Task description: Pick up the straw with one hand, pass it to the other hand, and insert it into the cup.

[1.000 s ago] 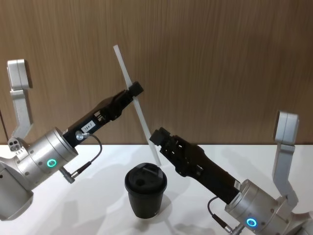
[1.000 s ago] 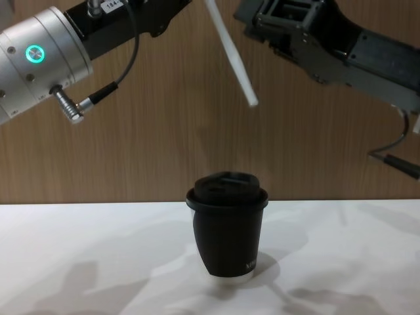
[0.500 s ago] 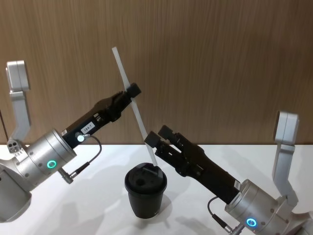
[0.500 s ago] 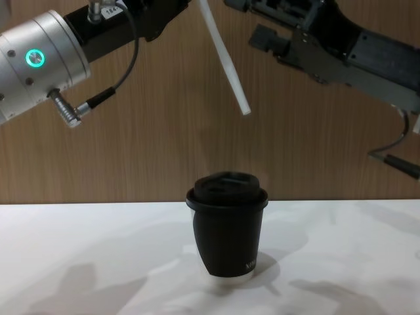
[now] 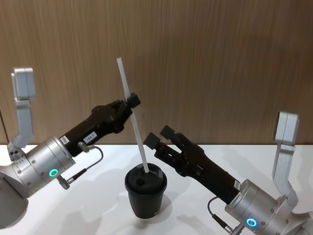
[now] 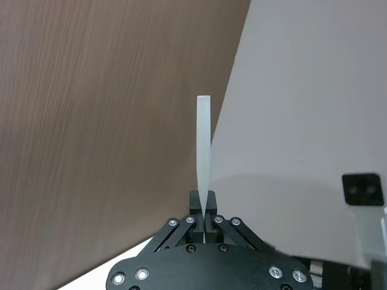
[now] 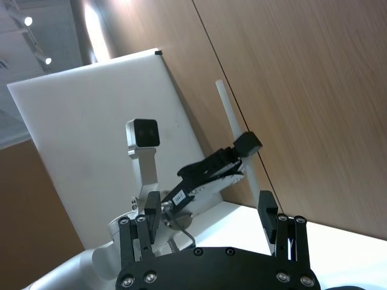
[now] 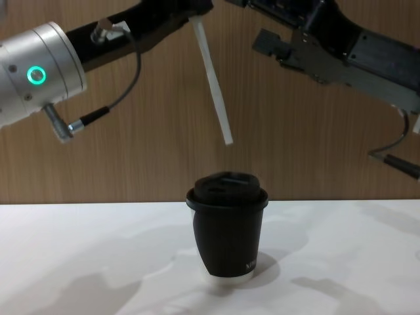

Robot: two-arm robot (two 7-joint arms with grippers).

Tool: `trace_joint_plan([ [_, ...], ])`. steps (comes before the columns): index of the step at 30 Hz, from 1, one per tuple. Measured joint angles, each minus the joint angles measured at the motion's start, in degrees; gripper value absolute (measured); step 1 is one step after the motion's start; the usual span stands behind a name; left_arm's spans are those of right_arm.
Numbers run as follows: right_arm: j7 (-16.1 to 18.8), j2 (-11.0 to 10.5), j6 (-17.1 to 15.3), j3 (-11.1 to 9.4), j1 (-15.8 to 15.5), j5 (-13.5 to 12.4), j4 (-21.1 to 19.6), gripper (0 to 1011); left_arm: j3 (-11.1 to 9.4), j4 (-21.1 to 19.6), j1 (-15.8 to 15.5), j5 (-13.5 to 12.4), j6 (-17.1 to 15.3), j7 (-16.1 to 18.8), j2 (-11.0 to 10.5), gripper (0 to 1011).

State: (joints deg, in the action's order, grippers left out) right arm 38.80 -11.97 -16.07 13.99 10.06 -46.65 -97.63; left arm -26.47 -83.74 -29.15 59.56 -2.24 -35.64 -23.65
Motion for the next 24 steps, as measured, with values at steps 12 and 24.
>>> trace_joint_plan([
  [12, 0.0, 0.0, 0.0, 0.0, 0.0, 0.0, 0.0, 1001, -2.4, -1.7, 1.4, -7.2, 3.4, 3.4, -0.7, 13],
  [24, 0.0, 0.0, 0.0, 0.0, 0.0, 0.0, 0.0, 1001, -3.2, -3.1, 2.9, -12.0, 5.7, 6.5, -0.7, 14],
])
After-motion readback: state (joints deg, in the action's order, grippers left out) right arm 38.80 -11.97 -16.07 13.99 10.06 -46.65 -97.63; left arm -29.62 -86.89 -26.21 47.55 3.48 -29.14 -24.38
